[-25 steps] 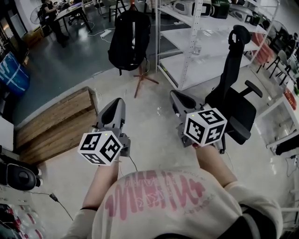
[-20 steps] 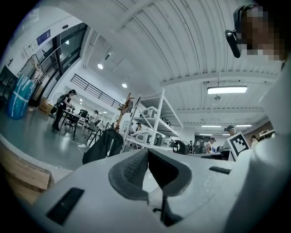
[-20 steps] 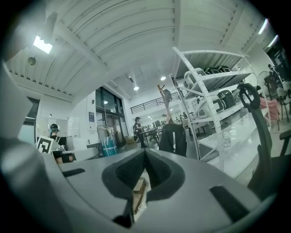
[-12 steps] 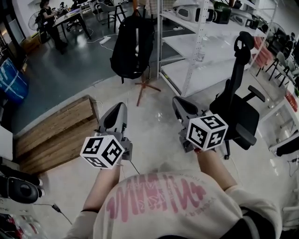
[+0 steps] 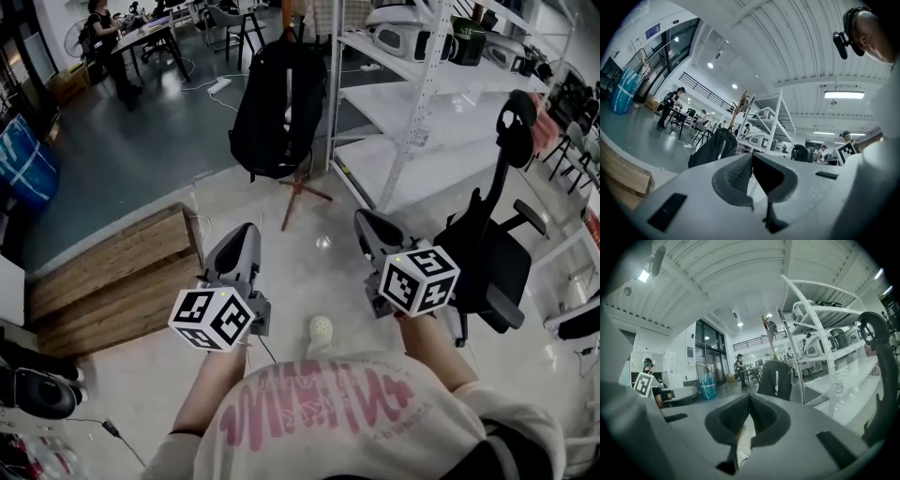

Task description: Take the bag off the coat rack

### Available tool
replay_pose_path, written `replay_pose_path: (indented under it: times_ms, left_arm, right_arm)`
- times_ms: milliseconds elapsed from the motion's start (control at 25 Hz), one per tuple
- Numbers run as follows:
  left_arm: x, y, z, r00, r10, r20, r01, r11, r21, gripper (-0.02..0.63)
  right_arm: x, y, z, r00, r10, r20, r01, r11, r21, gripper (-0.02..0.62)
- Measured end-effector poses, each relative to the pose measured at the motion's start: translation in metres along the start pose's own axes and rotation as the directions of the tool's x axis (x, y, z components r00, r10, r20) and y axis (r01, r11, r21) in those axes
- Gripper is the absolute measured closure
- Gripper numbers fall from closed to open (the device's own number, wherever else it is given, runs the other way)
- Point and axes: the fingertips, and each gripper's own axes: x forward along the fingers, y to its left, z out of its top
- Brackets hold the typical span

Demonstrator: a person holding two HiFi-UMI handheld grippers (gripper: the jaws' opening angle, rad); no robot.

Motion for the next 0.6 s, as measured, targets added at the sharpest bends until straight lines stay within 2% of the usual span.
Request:
replay_pose_path:
  times_ms: [200, 600]
  left_arm:
    - [0.062, 0.030, 0.013, 1.000, 0.013, 0.002, -0.013, 1.000, -0.007, 0.603]
    - [0.183, 0.071, 0.053, 0.996, 0.004, 0.086, -0.007, 0.999, 0.036, 0.603]
  right_arm:
    - [0.061, -0.036, 0.017, 0.999, 0.024, -0.031, -0.024, 1.000, -0.010, 0.591]
    - [0.168, -0.099, 0.083, 0.997, 0.072, 0.013, -0.069, 0.989, -0.132, 0.589]
